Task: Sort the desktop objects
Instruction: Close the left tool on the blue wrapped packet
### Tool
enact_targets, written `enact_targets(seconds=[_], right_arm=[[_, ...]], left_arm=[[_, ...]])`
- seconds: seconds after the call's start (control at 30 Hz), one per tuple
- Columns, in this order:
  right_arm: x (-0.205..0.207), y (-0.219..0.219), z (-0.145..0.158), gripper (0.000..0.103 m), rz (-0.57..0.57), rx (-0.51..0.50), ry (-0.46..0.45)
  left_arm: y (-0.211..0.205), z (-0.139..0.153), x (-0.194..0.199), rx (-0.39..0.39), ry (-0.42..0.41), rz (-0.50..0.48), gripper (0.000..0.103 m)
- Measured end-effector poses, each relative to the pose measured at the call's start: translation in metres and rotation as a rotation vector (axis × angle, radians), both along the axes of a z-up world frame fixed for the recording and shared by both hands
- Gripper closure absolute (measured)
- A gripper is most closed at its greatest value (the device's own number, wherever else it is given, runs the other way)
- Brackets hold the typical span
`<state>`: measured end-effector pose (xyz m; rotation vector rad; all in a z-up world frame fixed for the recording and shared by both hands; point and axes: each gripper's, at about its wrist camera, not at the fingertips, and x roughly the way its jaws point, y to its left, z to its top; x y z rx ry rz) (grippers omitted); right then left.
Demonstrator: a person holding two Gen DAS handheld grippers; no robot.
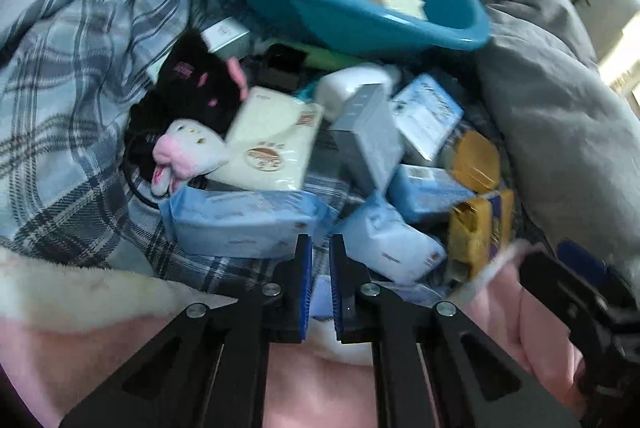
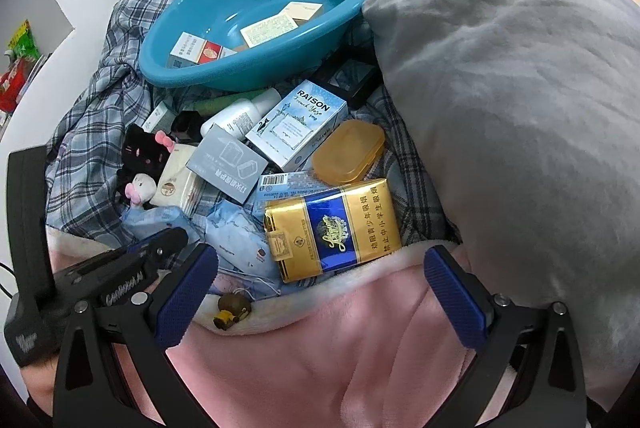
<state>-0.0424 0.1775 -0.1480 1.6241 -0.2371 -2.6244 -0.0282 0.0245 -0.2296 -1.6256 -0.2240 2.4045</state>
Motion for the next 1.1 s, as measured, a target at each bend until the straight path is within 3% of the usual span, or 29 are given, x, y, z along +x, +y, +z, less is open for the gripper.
enact_targets(seconds=[0.2, 0.43, 0.47, 0.5, 0.53, 0.57, 0.7, 0.97, 1.1], right_arm=[[-0.001, -0.001, -0.001, 0.001, 0.000, 0.011, -0.004], [-0.002, -0.003, -0.002, 0.001, 0.001, 0.017, -0.008], [-0.001, -0.003, -0.003, 0.001, 0.002, 0.018, -0.009], [-0.001, -0.003, -0.003, 0.001, 0.003, 0.018, -0.011], [-0.001, -0.004, -0.003, 0.001, 0.004, 0.017, -0.011], [-0.001, -0.004, -0.003, 0.001, 0.005, 0.018, -0.012], [-0.002, -0.006, -0.006, 0.001, 0.012, 0.022, -0.020], [-0.019, -0.010, -0.024, 0.001, 0.037, 0.069, -0.082], [-0.024, -0.010, -0.035, 0.001, 0.034, 0.097, -0.102]], left_arm=[[0.007, 0.011, 0.002, -0.015, -0.003, 0.007, 0.094], [0.006, -0.001, -0.007, -0.087, -0.023, 0.003, 0.093], [0.006, -0.003, -0.009, -0.083, -0.038, 0.012, 0.090], [0.004, -0.006, -0.010, -0.075, -0.050, 0.024, 0.076], [0.003, -0.007, -0.011, -0.067, -0.054, 0.035, 0.049], [0.000, -0.007, -0.011, -0.047, -0.043, 0.054, 0.038], [0.000, -0.003, -0.012, -0.002, -0.020, 0.079, 0.031], [0.003, -0.012, -0.031, -0.072, -0.073, 0.182, 0.029], [0.001, -0.014, -0.033, -0.069, -0.065, 0.204, 0.029]])
